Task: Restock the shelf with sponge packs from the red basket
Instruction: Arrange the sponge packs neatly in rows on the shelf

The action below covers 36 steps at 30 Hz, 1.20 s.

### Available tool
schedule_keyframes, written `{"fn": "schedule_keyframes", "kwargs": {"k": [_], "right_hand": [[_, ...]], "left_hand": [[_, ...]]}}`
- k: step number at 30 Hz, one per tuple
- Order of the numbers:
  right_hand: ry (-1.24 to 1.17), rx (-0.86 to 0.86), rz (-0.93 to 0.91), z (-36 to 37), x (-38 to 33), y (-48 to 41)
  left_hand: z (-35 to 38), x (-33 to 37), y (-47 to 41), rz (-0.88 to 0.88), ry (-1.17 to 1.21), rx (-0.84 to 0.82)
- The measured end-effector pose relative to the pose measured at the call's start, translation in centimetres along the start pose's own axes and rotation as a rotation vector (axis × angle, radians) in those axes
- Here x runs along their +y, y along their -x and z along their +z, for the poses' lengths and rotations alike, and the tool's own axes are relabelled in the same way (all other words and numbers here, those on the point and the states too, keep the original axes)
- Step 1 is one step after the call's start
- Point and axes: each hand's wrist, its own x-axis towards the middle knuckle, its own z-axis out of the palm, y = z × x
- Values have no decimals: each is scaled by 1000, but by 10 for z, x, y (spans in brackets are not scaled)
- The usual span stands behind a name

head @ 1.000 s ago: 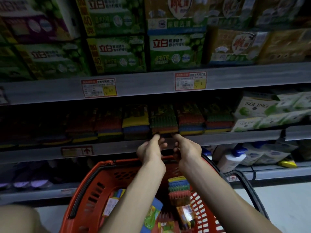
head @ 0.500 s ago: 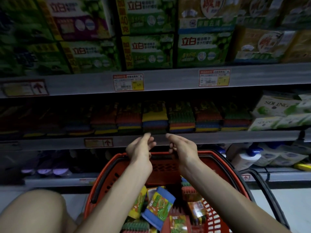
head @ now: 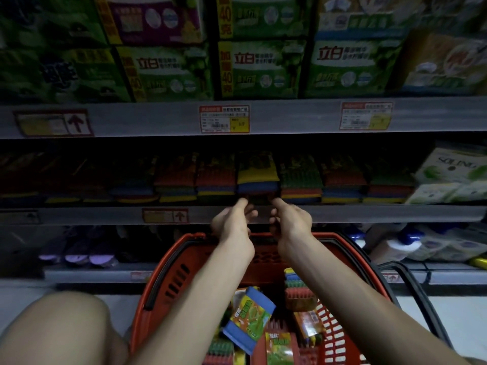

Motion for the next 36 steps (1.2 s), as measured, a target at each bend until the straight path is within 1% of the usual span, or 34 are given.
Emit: {"fn": "schedule_keyframes", "kwargs": {"k": [4, 10, 21, 28, 32, 36], "right_hand": [[-8, 3, -3, 2, -1, 0], [9, -1, 38, 1, -2, 3], [88, -43, 9, -6, -6, 5], [125, -125, -4, -16, -4, 14], [196, -174, -51, -25, 3, 25], [265, -205, -93, -22, 12, 47]], "left_hand": [[-1, 1, 0, 3, -3, -3], [0, 1, -1, 15, -6, -1], [-2, 1, 2, 28, -30, -10], [-25, 13, 4, -33, -161, -103], [-54, 26, 0, 34, -273, -105], [-83, 45, -7, 112, -334, -125]]}}
